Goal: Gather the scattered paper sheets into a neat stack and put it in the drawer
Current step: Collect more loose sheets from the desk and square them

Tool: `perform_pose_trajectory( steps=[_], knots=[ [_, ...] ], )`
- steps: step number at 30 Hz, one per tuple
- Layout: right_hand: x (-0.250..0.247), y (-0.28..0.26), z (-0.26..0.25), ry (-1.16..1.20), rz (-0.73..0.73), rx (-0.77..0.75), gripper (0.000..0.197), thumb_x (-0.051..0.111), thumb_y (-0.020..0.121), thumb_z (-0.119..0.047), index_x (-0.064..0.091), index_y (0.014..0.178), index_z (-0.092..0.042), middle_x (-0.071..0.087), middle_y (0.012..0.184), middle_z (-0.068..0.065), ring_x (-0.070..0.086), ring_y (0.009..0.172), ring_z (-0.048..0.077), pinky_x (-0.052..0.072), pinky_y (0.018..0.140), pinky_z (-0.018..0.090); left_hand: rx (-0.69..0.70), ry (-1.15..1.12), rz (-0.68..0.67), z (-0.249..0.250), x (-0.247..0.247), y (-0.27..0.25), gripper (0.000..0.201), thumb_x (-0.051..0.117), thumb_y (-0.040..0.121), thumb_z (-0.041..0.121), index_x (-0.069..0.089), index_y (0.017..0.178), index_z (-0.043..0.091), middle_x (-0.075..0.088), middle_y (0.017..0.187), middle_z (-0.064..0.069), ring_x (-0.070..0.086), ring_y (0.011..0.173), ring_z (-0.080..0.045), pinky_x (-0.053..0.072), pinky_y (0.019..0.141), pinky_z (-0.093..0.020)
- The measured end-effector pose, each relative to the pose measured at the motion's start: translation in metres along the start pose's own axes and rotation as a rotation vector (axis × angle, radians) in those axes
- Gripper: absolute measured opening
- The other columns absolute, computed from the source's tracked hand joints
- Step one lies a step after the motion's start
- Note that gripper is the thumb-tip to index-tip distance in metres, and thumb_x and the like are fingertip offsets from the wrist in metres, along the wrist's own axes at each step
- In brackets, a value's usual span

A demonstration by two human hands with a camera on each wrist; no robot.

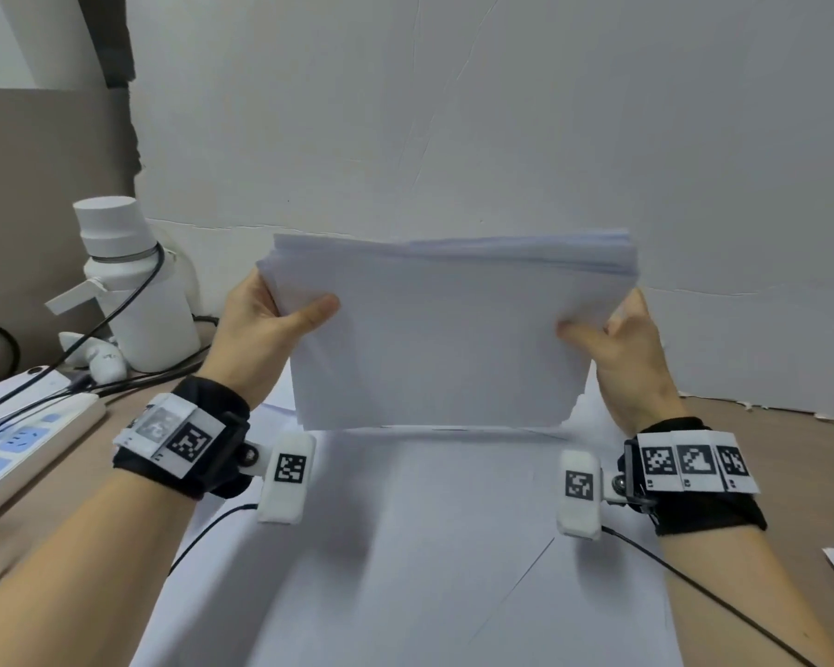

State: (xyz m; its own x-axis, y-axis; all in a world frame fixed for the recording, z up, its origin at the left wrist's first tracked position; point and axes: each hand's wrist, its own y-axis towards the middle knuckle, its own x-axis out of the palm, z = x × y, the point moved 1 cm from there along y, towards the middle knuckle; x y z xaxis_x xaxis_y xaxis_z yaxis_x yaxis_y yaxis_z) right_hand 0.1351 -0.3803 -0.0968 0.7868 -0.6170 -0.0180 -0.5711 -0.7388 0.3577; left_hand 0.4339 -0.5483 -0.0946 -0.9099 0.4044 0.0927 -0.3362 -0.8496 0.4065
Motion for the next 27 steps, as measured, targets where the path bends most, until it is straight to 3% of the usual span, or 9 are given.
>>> perform_pose_trajectory(
  steps=[4,8,13,15,17,19,21,24,27],
  knots=[
    [0.007,-0.014,-0.027,-0.061,0.094,-0.115,0.029,0.061,0.085,0.006,0.063,0.1,-0.019,0.072,0.093,-0.002,0.07,0.082,0.013,0.059,0.072,0.027,-0.022,-0.006,-0.02,0.008,0.004,-0.001,0.062,0.08,0.08,0.009,0.051,0.134,0.0,0.067,0.128,-0.016,0.065,0.118,-0.034,0.052,0.101,-0.05],
    [0.018,-0.036,-0.034,-0.178,0.26,-0.143,0.016,0.061,0.081,-0.002,0.061,0.094,-0.012,0.067,0.083,0.002,0.06,0.067,0.013,0.052,0.06,0.028,0.038,0.072,0.055,0.018,0.028,-0.013,0.053,0.075,0.084,-0.001,0.046,0.127,0.008,0.066,0.121,-0.014,0.069,0.104,-0.02,0.056,0.096,-0.047],
    [0.008,-0.084,-0.056,-0.228,0.442,-0.15,0.012,0.06,0.077,-0.009,0.059,0.087,-0.014,0.063,0.075,-0.005,0.056,0.061,0.013,0.047,0.057,0.029,0.19,0.044,0.061,0.043,0.045,-0.043,0.057,0.072,0.085,0.0,0.042,0.123,0.029,0.065,0.12,-0.013,0.07,0.104,-0.024,0.058,0.093,-0.045],
    [-0.001,-0.11,-0.057,-0.215,0.428,-0.095,0.023,0.061,0.076,-0.011,0.059,0.096,-0.019,0.065,0.082,-0.003,0.058,0.066,0.013,0.05,0.061,0.032,0.18,0.033,-0.006,0.038,0.038,-0.06,0.069,0.075,0.083,0.005,0.038,0.134,0.032,0.064,0.125,-0.012,0.069,0.107,-0.023,0.057,0.095,-0.043],
    [-0.01,-0.135,-0.05,-0.194,0.364,-0.029,0.053,0.061,0.076,-0.01,0.047,0.124,-0.027,0.067,0.096,0.003,0.062,0.073,0.015,0.054,0.066,0.035,0.147,0.068,-0.088,0.025,0.028,-0.082,0.088,0.082,0.08,0.015,0.028,0.148,0.035,0.055,0.141,-0.01,0.062,0.122,-0.02,0.05,0.106,-0.044],
    [-0.014,-0.155,-0.049,-0.21,0.314,-0.022,0.085,0.059,0.076,-0.007,0.024,0.142,-0.048,0.067,0.103,0.008,0.064,0.078,0.021,0.058,0.07,0.042,0.17,0.126,-0.132,0.014,0.023,-0.102,0.103,0.083,0.081,0.016,0.016,0.157,0.033,0.032,0.161,0.004,0.042,0.143,-0.014,0.035,0.119,-0.045],
    [-0.016,-0.167,-0.059,-0.28,0.287,-0.107,0.104,0.059,0.076,-0.003,0.008,0.144,-0.062,0.064,0.118,-0.004,0.067,0.092,0.016,0.06,0.077,0.043,0.251,0.13,-0.139,0.015,0.025,-0.115,0.103,0.078,0.084,0.004,0.013,0.161,0.026,0.02,0.162,0.021,0.023,0.151,-0.005,0.023,0.125,-0.043],
    [-0.014,-0.176,-0.079,-0.455,0.247,-0.236,0.108,0.055,0.079,0.006,0.003,0.148,-0.059,0.032,0.146,-0.03,0.046,0.119,-0.01,0.049,0.074,0.007,0.317,0.119,-0.119,0.024,0.025,-0.122,0.098,0.074,0.085,-0.004,0.016,0.16,0.023,0.022,0.16,0.022,0.019,0.149,0.006,0.019,0.126,-0.035],
    [-0.018,-0.179,-0.084,-0.706,0.237,-0.288,0.093,0.056,0.079,0.0,0.022,0.15,-0.051,0.038,0.142,-0.018,0.04,0.123,0.002,0.037,0.091,0.013,0.372,0.114,-0.11,0.03,0.019,-0.129,0.098,0.081,0.082,0.005,0.024,0.158,0.029,0.031,0.159,0.023,0.029,0.149,-0.005,0.027,0.123,-0.042]
  ],
)
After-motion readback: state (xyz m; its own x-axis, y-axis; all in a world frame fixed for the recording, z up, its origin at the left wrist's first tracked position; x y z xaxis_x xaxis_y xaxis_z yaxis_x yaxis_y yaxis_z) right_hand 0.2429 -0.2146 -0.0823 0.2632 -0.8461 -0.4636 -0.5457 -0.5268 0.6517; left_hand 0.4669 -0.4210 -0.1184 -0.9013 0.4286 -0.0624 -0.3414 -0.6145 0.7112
